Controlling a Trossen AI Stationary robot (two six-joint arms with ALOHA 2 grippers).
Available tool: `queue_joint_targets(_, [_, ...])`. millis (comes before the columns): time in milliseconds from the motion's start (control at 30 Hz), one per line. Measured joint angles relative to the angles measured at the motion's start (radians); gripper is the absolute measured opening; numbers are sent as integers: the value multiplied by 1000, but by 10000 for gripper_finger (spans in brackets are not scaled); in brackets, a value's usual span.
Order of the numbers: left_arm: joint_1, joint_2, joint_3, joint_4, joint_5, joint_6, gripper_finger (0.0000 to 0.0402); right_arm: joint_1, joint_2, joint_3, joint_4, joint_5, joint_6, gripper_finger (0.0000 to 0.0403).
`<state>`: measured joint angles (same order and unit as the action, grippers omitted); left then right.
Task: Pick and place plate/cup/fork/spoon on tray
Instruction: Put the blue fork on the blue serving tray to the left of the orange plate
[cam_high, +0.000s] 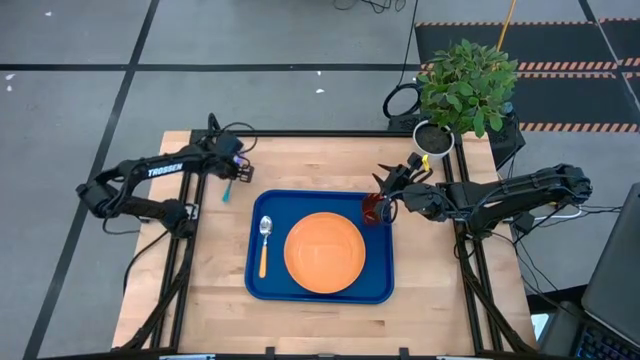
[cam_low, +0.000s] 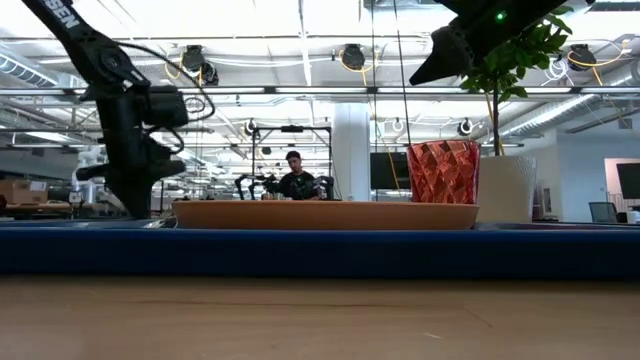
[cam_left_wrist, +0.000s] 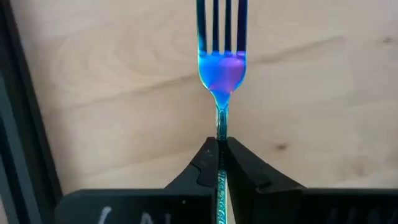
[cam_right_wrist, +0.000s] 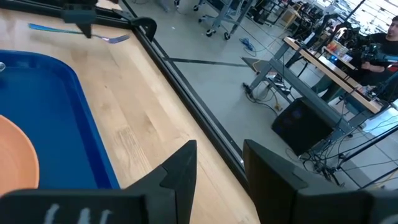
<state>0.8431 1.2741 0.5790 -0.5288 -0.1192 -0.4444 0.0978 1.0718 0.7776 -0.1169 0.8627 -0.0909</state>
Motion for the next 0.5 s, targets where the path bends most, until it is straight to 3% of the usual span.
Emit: queue_joint_targets(500, [-153, -9, 145, -127, -10, -167, 10, 4, 0, -81, -38, -3, 63, 125])
